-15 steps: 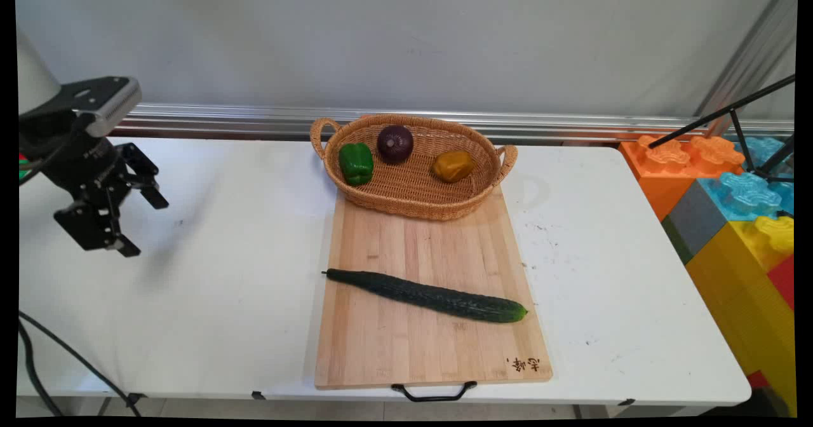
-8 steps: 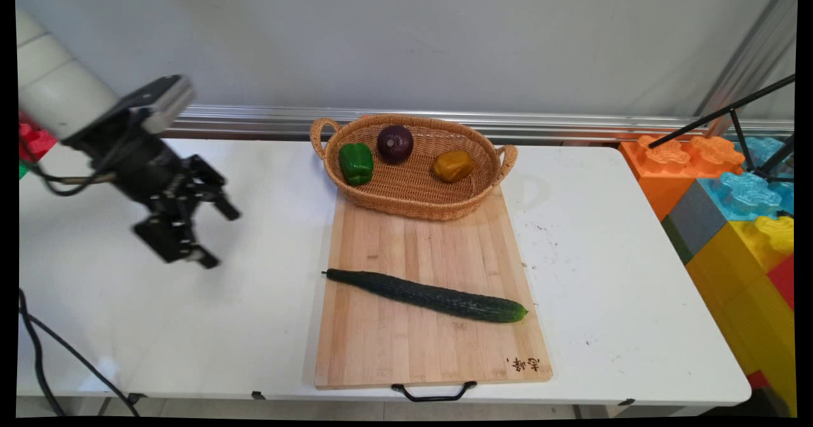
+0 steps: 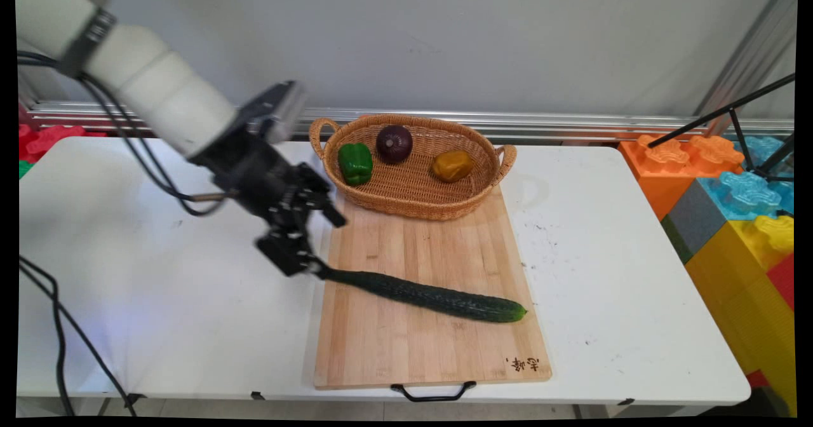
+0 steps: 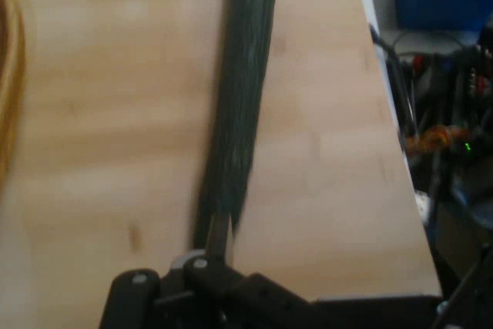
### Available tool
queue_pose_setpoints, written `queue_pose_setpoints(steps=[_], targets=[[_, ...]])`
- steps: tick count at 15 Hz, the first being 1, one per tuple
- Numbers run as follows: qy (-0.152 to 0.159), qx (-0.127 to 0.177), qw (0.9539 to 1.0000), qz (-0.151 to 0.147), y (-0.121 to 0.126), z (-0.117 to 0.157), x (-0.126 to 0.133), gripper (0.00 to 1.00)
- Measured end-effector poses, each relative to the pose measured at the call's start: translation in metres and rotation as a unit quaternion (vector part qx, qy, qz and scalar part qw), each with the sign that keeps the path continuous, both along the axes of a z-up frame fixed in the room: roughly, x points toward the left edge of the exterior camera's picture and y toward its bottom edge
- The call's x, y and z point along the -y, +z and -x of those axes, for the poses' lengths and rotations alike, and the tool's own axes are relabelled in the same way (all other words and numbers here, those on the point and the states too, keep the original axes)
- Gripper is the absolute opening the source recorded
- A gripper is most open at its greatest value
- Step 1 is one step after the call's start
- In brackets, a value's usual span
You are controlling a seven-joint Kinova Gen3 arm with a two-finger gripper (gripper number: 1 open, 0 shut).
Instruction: Pick up the cucumber from the cutting board
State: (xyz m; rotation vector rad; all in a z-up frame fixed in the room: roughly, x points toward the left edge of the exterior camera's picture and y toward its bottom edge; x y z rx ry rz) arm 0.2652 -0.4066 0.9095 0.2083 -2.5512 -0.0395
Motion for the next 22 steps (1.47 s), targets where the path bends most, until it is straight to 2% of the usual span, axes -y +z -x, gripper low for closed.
queue_pose_setpoints(steps=[3, 6, 13, 22], targets=[[-0.028, -0.005, 0.9987, 0.042, -0.015, 0.04, 0.001, 1.0], [-0.045, 0.003, 0.9962, 0.074, -0.037, 0.064, 0.005, 1.0], [-0.058, 0.039, 0.9927, 0.098, -0.095, 0.089, 0.017, 1.0], [-0.062, 0.061, 0.9906, 0.106, -0.131, 0.104, 0.027, 1.0]])
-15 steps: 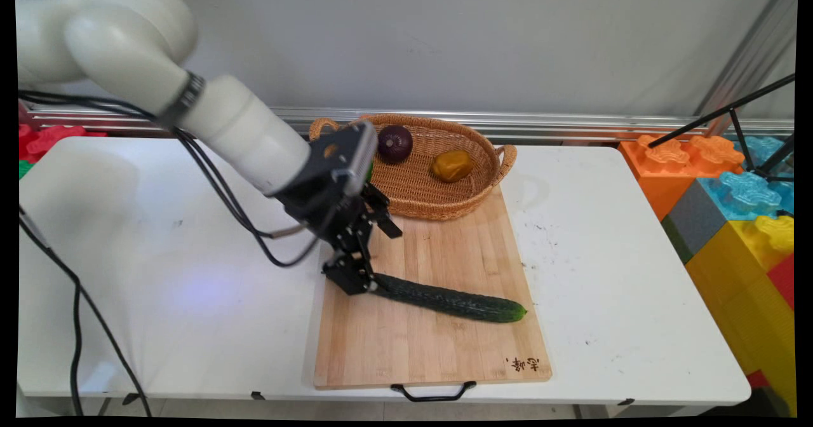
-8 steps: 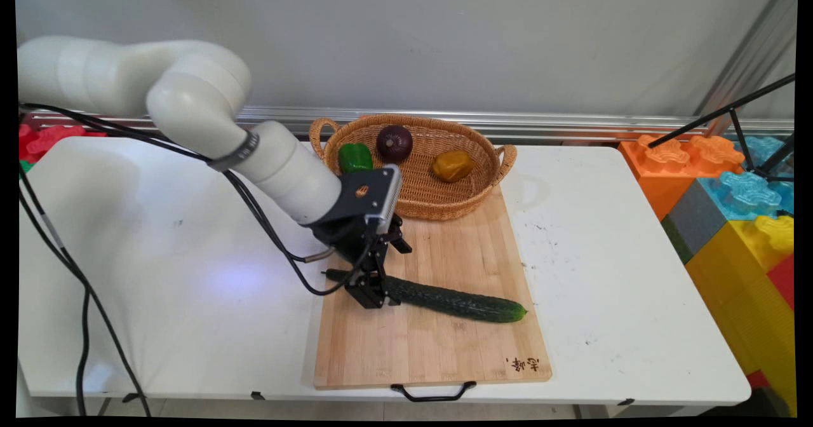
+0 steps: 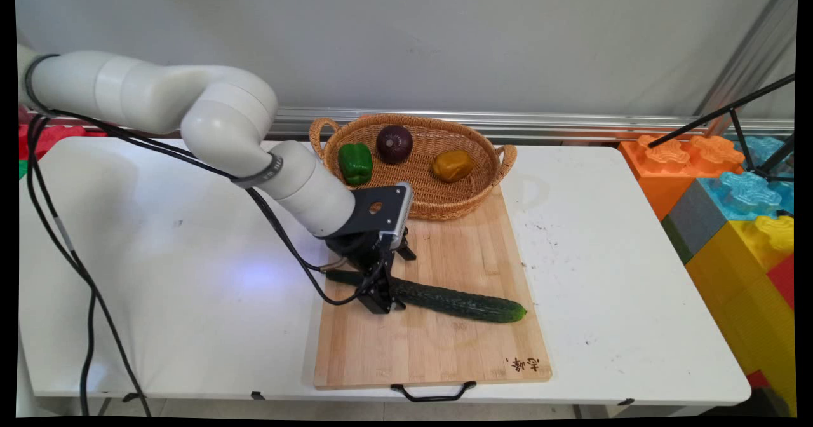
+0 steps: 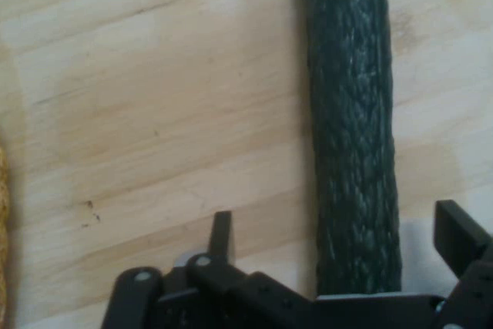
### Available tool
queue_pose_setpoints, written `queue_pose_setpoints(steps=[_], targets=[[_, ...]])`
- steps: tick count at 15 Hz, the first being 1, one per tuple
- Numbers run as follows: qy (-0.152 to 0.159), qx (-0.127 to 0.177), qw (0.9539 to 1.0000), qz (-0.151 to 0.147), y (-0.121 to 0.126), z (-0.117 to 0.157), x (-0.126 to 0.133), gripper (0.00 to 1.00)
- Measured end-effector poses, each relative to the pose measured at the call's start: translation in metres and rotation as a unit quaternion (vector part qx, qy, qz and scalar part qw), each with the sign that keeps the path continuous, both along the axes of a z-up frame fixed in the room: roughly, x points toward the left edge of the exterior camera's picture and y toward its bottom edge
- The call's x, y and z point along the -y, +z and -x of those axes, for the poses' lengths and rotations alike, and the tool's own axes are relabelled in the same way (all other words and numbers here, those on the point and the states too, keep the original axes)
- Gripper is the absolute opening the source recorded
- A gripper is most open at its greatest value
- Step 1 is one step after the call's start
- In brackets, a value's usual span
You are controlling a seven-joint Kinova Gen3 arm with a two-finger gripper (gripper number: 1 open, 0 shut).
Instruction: Pick up the cucumber from the cutting board, then place the picked object in the vegetable basket
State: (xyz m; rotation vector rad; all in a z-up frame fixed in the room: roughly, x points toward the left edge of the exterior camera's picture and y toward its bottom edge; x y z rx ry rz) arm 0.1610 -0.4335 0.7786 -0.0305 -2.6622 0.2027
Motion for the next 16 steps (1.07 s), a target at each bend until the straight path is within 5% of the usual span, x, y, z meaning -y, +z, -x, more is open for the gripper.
queue_pose_setpoints(steps=[1, 2, 11, 16], targets=[[0.0, 0.001, 1.0, 0.0, -0.003, 0.002, 0.001, 1.0], [-0.001, 0.002, 1.0, 0.0, -0.005, 0.003, 0.002, 0.0], [-0.006, -0.001, 0.9999, -0.013, 0.005, 0.01, 0.004, 0.0], [-0.011, -0.046, 0.9989, -0.005, 0.067, 0.02, 0.014, 0.0]])
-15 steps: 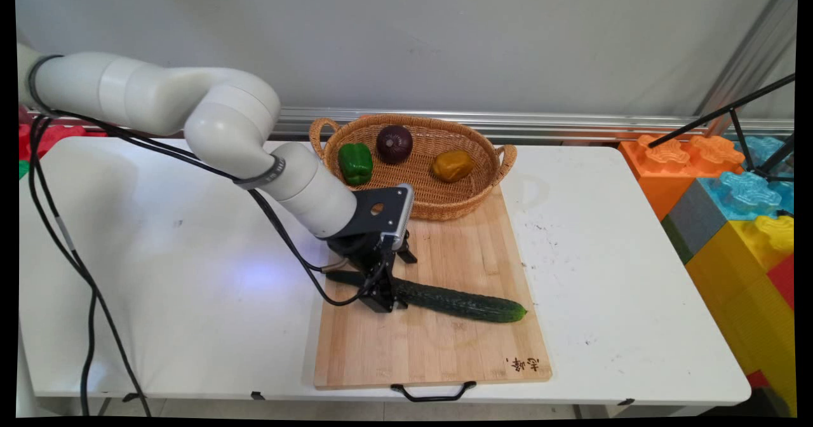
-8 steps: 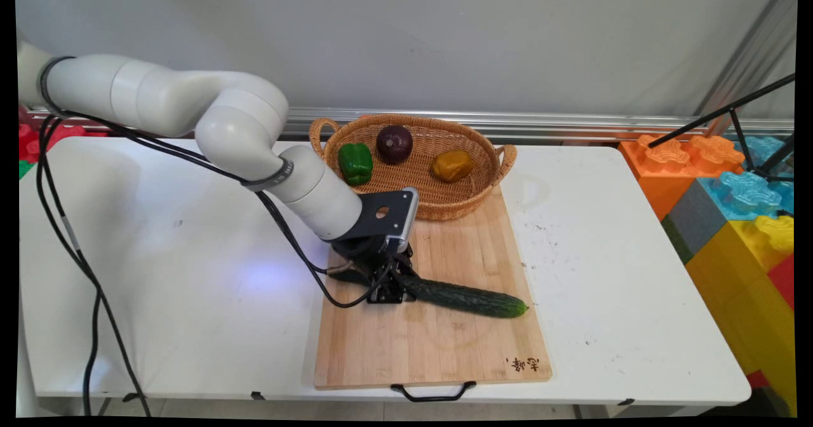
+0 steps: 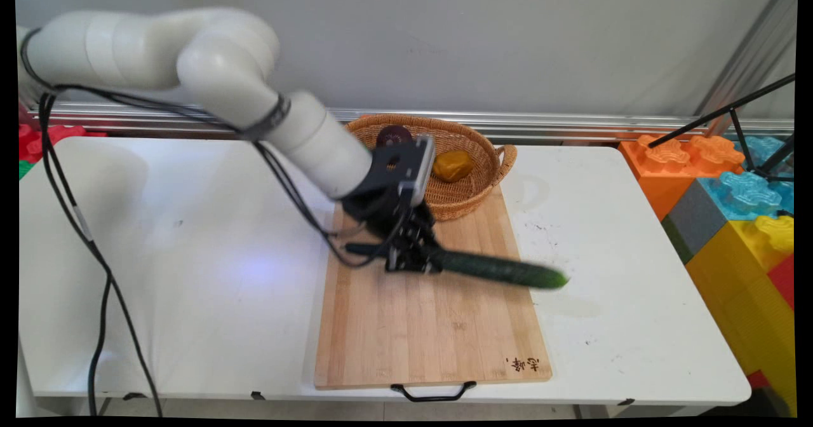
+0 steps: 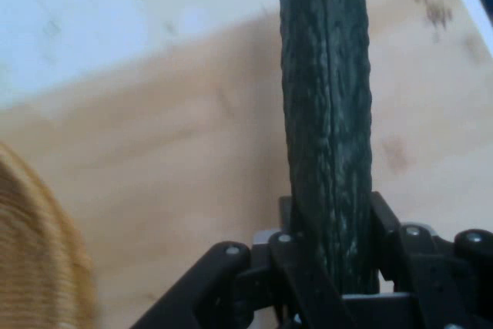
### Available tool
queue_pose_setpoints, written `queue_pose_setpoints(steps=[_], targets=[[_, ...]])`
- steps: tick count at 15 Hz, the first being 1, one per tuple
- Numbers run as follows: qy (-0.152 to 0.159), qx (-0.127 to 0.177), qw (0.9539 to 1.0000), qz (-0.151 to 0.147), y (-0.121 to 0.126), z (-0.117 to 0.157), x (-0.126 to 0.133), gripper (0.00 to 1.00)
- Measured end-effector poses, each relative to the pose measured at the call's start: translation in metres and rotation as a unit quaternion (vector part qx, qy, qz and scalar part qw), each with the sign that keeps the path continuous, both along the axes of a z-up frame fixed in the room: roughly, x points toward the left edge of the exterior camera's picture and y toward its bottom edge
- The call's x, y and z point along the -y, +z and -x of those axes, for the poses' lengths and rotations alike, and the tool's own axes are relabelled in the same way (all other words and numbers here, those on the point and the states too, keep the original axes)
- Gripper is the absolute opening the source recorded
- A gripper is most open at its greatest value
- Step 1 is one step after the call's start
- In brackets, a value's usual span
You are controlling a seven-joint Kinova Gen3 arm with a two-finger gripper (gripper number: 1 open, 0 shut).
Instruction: Place the picked object in the vegetable basket
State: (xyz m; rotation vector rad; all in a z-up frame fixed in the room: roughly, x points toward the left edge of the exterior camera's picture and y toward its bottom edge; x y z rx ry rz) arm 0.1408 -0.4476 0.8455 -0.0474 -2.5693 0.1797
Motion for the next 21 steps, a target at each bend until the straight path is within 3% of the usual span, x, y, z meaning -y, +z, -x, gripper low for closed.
queue_pose_setpoints(steps=[5, 8, 11, 14, 21], targets=[[0.02, -0.035, 0.9982, 0.045, 0.051, -0.001, 0.046, 0.0], [0.041, -0.045, 0.9962, 0.063, 0.059, -0.009, 0.08, 0.0], [0.069, -0.051, 0.9943, 0.063, 0.047, -0.021, 0.111, 0.0], [0.093, -0.054, 0.9929, 0.05, 0.019, -0.032, 0.139, 0.0], [0.127, -0.048, 0.9907, -0.001, -0.042, -0.054, 0.172, 0.0]])
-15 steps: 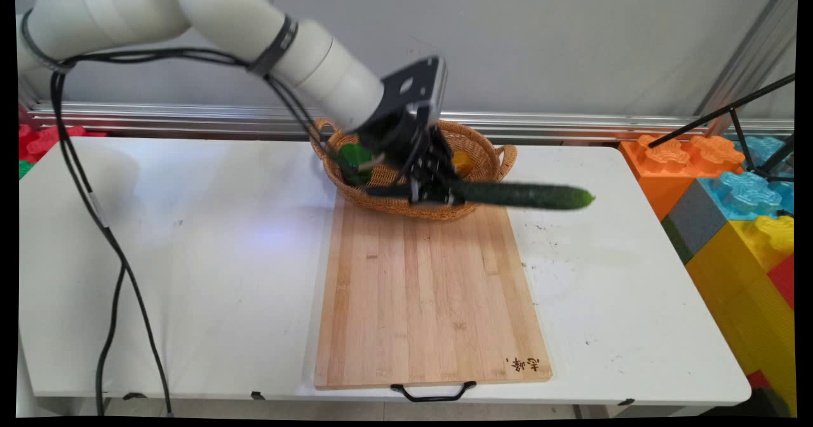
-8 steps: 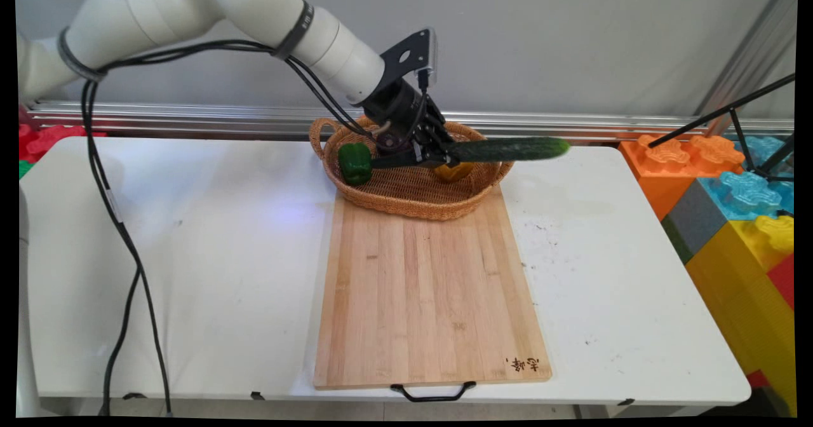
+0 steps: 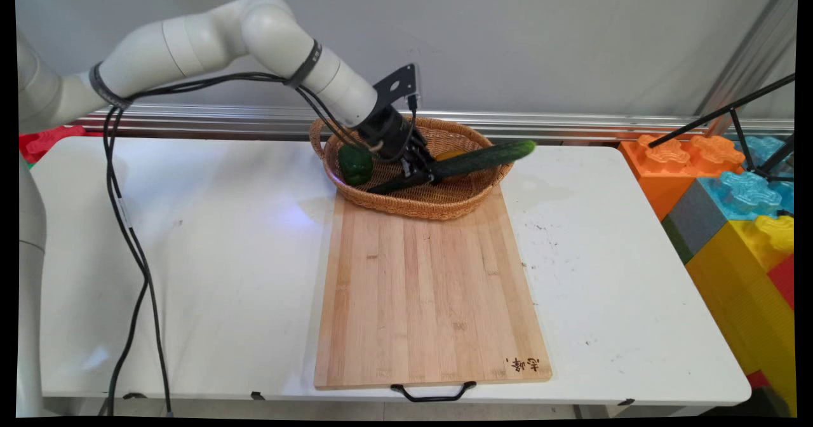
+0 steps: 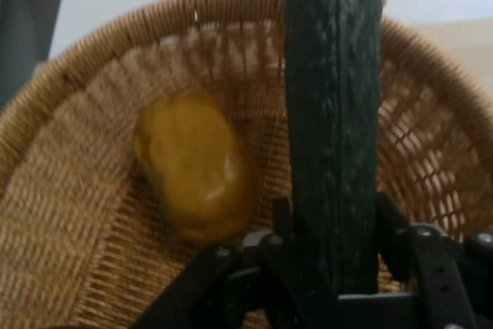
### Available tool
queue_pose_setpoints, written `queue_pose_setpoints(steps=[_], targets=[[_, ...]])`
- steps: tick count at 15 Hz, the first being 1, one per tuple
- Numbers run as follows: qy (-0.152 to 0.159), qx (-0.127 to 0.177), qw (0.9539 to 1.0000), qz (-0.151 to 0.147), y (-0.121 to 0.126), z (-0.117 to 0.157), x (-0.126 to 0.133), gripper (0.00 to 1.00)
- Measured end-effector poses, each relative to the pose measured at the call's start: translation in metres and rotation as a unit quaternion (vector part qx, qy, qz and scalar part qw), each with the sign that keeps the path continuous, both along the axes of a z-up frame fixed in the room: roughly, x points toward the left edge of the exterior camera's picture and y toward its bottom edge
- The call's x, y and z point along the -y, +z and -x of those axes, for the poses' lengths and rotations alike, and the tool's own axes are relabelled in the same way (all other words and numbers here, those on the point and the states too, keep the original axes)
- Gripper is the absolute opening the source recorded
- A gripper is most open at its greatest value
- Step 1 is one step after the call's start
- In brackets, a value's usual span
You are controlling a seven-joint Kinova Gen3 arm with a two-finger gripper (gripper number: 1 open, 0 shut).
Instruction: Place the picked object in the vegetable basket
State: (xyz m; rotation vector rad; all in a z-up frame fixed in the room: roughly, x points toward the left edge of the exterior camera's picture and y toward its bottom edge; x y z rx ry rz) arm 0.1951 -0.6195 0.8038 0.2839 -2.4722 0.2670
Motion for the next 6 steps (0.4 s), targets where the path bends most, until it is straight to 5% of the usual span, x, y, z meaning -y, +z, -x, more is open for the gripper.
queue_pose_setpoints(steps=[1, 6], targets=[[0.001, -0.001, 1.0, -0.003, -0.0031, -0.0009, 0.0016, 1.0], [0.006, -0.018, 0.9994, -0.031, -0.0091, 0.0006, 0.0049, 1.0]])
